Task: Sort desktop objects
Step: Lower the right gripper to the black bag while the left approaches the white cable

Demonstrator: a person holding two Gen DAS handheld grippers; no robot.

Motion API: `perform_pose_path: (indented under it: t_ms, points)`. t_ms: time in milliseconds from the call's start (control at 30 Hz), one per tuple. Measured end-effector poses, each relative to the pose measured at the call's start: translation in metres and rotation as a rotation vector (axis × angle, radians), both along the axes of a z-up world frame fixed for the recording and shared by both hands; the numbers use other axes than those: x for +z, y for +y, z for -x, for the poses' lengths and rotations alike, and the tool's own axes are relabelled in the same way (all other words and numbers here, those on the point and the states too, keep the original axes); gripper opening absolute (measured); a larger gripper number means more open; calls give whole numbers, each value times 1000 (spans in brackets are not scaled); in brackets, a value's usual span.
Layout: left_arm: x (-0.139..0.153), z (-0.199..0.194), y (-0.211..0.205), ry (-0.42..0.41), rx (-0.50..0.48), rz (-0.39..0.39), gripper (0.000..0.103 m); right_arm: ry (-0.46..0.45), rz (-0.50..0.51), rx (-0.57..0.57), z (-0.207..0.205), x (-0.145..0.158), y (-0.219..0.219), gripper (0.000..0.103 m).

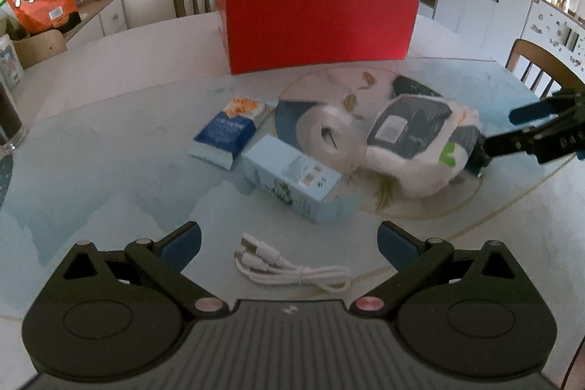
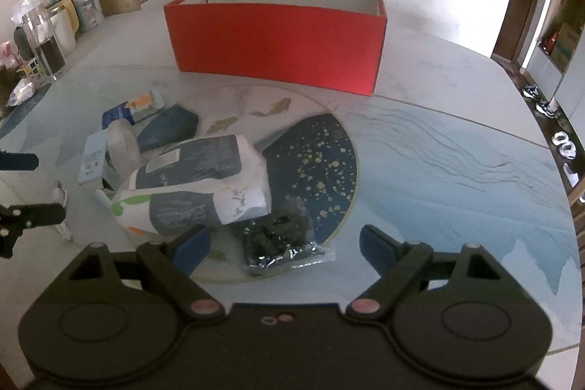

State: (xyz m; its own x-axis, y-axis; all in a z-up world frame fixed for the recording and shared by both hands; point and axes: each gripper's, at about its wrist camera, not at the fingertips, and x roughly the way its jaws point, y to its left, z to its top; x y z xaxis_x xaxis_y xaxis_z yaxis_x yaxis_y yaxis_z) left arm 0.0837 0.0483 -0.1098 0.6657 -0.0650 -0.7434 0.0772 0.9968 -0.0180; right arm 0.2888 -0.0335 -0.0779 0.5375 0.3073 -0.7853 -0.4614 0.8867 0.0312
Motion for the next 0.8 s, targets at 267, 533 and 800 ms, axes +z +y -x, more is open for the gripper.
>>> perform_pose_path:
  t_ms: [267,533,800]
  points:
    - [-17,1,4,15,-34,27,103,6,18,33,-11,-14,6,88]
    - [-28,0,3,5,-64,25,103,24,16,35,-19,-28,6,84]
    - [-31,1,-2,-8,-92,-15,102,41,27,39,-22,-33,7,74]
